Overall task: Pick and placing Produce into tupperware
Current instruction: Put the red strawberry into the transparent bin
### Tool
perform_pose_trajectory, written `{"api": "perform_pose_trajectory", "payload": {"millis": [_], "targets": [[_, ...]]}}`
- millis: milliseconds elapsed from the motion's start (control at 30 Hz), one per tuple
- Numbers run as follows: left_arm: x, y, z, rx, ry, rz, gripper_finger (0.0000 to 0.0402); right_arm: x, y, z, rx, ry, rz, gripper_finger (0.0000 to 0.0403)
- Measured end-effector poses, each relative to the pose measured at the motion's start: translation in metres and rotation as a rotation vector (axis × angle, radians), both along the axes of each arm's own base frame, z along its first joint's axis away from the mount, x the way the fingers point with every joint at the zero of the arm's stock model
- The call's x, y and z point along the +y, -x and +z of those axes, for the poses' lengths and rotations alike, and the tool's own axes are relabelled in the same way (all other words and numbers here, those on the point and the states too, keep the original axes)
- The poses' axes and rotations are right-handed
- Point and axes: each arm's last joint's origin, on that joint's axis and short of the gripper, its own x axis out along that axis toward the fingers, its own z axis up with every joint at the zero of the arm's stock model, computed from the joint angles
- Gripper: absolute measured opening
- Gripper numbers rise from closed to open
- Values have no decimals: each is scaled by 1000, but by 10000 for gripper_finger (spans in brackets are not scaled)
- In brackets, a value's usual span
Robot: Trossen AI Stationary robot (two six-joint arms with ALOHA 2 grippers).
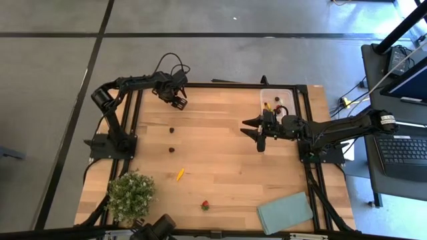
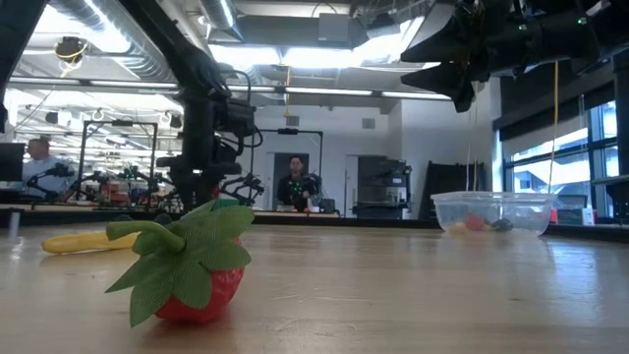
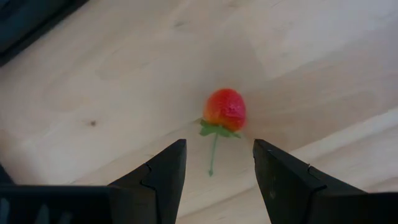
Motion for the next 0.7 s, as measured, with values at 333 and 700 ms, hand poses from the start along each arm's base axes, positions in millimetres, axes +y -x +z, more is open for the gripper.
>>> {"api": "perform_pose_trajectory", "payload": {"millis": [333, 700], "targets": [[2, 0, -12, 19, 47, 10, 179, 0, 0, 0, 1, 3, 0, 201], [4, 1, -15, 25, 43, 20, 179, 0, 0, 0, 2, 3, 0, 201]]}}
